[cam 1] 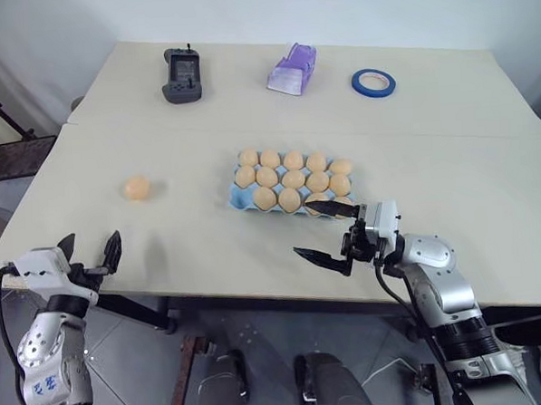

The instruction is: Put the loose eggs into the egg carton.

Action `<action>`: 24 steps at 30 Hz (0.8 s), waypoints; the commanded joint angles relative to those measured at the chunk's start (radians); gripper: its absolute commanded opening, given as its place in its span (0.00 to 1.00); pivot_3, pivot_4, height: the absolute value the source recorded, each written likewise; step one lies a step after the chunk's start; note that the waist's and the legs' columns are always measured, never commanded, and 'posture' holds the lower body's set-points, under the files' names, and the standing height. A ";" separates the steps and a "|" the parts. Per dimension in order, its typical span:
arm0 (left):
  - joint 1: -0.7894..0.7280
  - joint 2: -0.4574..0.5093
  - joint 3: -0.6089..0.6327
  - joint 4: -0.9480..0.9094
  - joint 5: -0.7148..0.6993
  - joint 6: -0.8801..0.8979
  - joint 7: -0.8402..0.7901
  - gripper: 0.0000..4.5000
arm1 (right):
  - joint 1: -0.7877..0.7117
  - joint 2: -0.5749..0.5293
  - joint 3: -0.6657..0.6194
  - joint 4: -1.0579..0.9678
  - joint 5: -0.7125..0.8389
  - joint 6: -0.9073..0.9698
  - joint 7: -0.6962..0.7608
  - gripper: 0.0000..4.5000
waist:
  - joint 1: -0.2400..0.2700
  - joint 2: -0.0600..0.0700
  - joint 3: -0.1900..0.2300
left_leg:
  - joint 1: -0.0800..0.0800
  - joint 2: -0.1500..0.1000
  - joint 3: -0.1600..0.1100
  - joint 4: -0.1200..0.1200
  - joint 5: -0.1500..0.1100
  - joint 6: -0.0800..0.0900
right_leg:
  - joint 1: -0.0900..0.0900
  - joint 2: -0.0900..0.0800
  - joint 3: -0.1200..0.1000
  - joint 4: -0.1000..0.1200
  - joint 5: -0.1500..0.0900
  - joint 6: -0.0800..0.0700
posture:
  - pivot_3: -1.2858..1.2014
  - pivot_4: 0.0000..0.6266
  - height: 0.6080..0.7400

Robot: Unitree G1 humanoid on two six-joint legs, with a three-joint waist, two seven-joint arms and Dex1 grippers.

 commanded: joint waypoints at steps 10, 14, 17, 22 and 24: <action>-0.473 0.107 -0.168 0.421 0.126 -0.042 -0.013 1.00 | 0.036 0.007 -0.010 0.035 -0.019 -0.051 0.000 1.00 | -0.004 -0.001 0.000 | 0.000 0.001 0.002 -0.002 0.001 -0.001 | -0.001 0.003 0.000 0.000 0.000 0.000 | 0.52 0.24 1.00; -0.581 0.122 -0.191 0.620 0.173 -0.106 0.015 1.00 | 0.055 0.021 0.002 0.029 -0.029 -0.057 -0.015 1.00 | -0.003 -0.001 0.000 | 0.000 0.001 0.002 -0.001 0.001 -0.001 | -0.001 0.005 0.000 0.002 0.000 0.001 | 0.52 0.24 1.00; -0.616 0.119 -0.192 0.684 0.167 -0.126 0.002 1.00 | 0.059 0.028 0.003 0.024 -0.031 -0.057 -0.024 1.00 | -0.003 -0.001 0.000 | 0.000 0.001 0.002 0.001 0.001 -0.002 | -0.001 0.004 0.001 0.002 0.000 0.001 | 0.52 0.24 1.00; -0.634 0.123 -0.204 0.721 0.161 -0.120 -0.033 0.80 | 0.056 0.030 0.001 0.025 -0.033 -0.059 -0.031 1.00 | 0.000 -0.001 0.000 | 0.000 0.001 0.002 0.001 0.001 -0.002 | -0.001 0.004 0.000 0.003 0.001 0.002 | 0.52 0.24 1.00; -0.629 0.129 -0.207 0.719 0.159 -0.103 -0.050 0.65 | 0.053 0.028 -0.003 0.026 -0.032 -0.059 -0.032 1.00 | -0.001 -0.001 0.000 | 0.000 0.001 0.002 0.001 0.001 -0.002 | -0.001 0.004 0.000 0.003 0.000 0.002 | 0.52 0.24 1.00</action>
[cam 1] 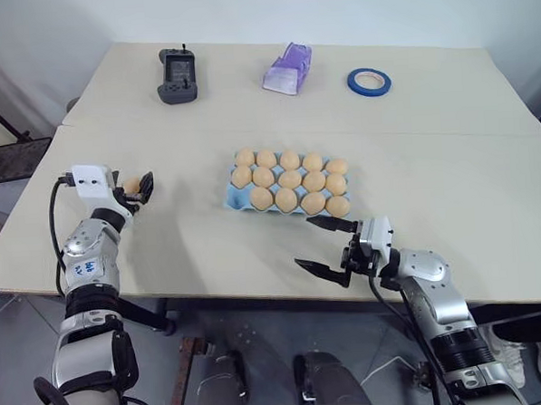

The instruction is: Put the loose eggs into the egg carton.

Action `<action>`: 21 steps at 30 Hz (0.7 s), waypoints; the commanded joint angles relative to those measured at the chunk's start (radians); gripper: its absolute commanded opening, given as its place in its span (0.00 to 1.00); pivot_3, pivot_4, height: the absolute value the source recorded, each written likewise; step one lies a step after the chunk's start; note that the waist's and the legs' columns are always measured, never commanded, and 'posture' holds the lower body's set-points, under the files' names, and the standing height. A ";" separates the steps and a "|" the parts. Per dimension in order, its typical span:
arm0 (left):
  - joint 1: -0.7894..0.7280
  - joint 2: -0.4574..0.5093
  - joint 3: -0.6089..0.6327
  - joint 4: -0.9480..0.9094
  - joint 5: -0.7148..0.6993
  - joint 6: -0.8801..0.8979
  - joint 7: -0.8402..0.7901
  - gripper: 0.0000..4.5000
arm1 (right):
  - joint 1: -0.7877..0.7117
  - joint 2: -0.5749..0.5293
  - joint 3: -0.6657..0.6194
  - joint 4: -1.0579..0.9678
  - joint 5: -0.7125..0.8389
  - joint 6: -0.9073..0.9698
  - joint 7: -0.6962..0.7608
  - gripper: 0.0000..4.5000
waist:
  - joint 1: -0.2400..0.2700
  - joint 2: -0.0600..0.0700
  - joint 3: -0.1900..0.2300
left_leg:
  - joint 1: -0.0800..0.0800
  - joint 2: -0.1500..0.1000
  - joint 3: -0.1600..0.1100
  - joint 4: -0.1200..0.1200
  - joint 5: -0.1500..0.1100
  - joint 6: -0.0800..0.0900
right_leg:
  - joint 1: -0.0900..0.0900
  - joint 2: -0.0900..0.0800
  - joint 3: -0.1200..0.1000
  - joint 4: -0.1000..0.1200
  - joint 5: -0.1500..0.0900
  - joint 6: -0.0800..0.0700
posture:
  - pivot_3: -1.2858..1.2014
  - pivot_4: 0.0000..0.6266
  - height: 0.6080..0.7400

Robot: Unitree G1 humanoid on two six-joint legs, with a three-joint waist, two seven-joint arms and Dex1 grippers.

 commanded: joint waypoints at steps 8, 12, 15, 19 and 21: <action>0.011 0.002 -0.038 -0.193 -0.048 0.019 -0.148 0.38 | -0.009 -0.005 -0.019 -0.025 0.007 -0.021 -0.016 1.00 | 0.000 0.000 0.000 | 0.000 0.000 0.000 0.000 0.000 0.000 | 0.000 0.000 0.000 0.000 0.000 0.000 | 0.52 0.24 1.00; 0.018 -0.025 -0.098 -0.331 -0.076 0.051 -0.250 0.38 | -0.008 -0.008 -0.022 -0.024 0.006 -0.020 -0.020 1.00 | 0.006 0.000 0.000 | 0.000 0.000 0.000 0.000 0.000 0.000 | 0.001 0.000 0.000 0.000 0.000 0.000 | 0.52 0.24 1.00; 0.003 -0.075 -0.209 -0.425 -0.088 0.119 -0.359 0.38 | -0.007 -0.013 -0.026 -0.025 0.000 -0.020 -0.029 1.00 | 0.012 0.000 0.000 | 0.000 -0.001 0.000 0.000 0.000 0.000 | 0.001 0.000 0.000 0.000 0.000 0.000 | 0.52 0.24 1.00; 0.001 -0.116 -0.265 -0.418 -0.072 0.135 -0.400 0.38 | -0.007 -0.016 -0.038 -0.029 -0.003 -0.022 -0.047 1.00 | 0.017 0.000 0.000 | 0.000 -0.001 0.001 0.001 0.000 0.000 | 0.001 0.000 0.001 0.000 0.000 0.000 | 0.52 0.24 1.00; -0.005 -0.131 -0.286 -0.394 -0.061 0.131 -0.412 0.38 | 0.001 -0.028 -0.052 -0.034 0.000 -0.022 -0.053 1.00 | 0.010 0.000 0.000 | 0.000 0.000 0.001 0.001 0.000 0.000 | 0.000 0.001 0.002 0.001 0.000 0.000 | 0.52 0.24 1.00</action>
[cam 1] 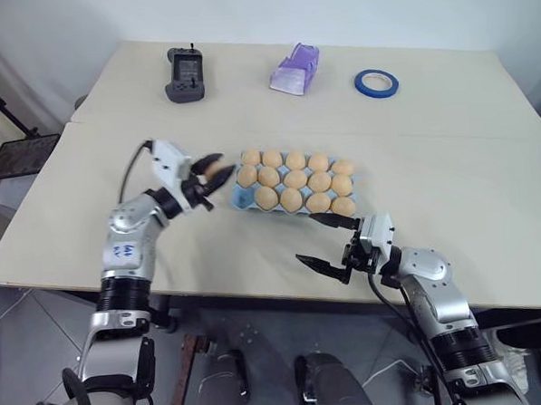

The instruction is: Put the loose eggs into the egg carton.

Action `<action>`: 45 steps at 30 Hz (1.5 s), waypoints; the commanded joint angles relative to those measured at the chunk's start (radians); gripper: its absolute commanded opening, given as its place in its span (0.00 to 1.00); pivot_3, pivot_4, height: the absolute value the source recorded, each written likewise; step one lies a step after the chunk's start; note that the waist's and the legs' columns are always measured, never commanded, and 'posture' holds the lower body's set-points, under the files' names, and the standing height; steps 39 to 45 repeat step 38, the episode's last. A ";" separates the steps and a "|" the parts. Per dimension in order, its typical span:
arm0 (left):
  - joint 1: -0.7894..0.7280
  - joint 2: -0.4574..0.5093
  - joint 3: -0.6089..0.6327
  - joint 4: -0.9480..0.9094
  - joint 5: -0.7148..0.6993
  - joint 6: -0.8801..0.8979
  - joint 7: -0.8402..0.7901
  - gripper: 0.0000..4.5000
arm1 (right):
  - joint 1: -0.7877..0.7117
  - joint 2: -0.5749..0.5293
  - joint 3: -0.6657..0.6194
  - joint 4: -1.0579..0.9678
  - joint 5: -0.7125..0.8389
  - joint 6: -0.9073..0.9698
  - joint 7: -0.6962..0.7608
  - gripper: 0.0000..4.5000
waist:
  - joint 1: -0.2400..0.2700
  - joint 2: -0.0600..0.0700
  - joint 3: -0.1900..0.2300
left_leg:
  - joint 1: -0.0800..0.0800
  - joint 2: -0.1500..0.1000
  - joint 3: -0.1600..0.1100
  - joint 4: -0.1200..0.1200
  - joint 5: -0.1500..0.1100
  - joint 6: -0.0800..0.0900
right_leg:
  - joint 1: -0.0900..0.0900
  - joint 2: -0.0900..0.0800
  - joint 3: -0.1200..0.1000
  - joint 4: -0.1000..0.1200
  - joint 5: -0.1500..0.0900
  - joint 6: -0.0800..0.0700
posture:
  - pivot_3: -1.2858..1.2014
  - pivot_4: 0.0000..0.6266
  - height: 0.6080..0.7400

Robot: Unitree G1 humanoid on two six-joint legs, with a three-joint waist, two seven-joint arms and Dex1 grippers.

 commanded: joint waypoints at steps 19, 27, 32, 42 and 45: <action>-0.017 0.012 -0.003 0.047 0.019 -0.042 -0.096 0.99 | 0.180 -0.194 -0.233 -0.097 0.077 -0.013 -0.006 1.00 | 0.006 0.000 0.000 | 0.000 0.000 -0.001 0.001 0.000 0.001 | 0.001 0.000 0.000 0.000 0.000 0.000 | 0.52 0.24 1.00; 0.175 0.257 0.123 -0.075 -0.022 -0.015 -0.173 0.99 | 0.179 -0.195 -0.241 -0.089 0.095 -0.013 0.009 1.00 | -0.017 0.000 0.000 | 0.001 0.001 -0.001 -0.001 0.000 0.000 | 0.001 0.001 -0.001 0.000 0.000 -0.001 | 0.52 0.24 1.00; 0.395 0.372 0.176 -0.211 -0.048 0.028 -0.236 0.99 | 0.172 -0.203 -0.245 -0.061 0.099 -0.017 0.042 1.00 | -0.019 0.001 0.000 | 0.001 0.001 -0.001 -0.002 -0.001 0.000 | 0.001 -0.003 -0.001 -0.001 -0.001 -0.001 | 0.52 0.24 1.00; 0.515 0.344 0.190 -0.366 -0.055 0.043 -0.172 0.99 | 0.112 -0.193 -0.238 0.012 0.090 -0.030 0.073 1.00 | -0.012 0.001 0.000 | 0.001 0.000 -0.002 -0.006 -0.001 0.000 | 0.001 -0.008 -0.005 -0.003 -0.003 -0.007 | 0.52 0.24 1.00; 0.515 0.344 0.190 -0.366 -0.055 0.043 -0.172 0.99 | 0.112 -0.193 -0.238 0.012 0.090 -0.030 0.073 1.00 | -0.012 0.001 0.000 | 0.001 0.000 -0.002 -0.006 -0.001 0.000 | 0.001 -0.008 -0.005 -0.003 -0.003 -0.007 | 0.52 0.24 1.00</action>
